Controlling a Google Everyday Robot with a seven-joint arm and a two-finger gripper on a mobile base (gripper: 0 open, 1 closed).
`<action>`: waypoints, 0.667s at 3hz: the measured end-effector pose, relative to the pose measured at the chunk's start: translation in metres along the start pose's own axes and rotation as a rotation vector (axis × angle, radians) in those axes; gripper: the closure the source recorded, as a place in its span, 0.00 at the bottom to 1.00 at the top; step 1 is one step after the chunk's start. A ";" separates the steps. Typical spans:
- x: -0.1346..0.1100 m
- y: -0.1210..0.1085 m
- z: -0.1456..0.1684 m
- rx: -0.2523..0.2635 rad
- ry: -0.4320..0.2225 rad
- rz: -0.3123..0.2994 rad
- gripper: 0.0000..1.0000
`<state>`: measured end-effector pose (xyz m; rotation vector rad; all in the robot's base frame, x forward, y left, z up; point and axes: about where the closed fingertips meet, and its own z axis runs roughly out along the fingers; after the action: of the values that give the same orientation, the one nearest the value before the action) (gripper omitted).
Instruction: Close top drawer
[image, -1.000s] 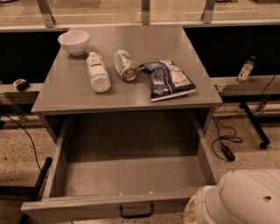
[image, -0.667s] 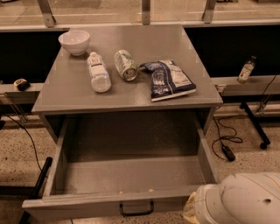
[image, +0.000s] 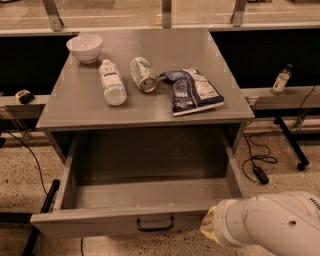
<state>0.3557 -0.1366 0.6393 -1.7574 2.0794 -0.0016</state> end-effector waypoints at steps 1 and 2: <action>-0.014 -0.019 0.011 0.038 -0.031 0.006 1.00; -0.017 -0.062 0.049 0.073 -0.100 0.077 1.00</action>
Offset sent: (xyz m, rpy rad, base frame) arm 0.0821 0.0225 -0.0341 0.1554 -0.0493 -0.0773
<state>0.4315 -0.1199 0.6163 -1.6006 2.0481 0.0317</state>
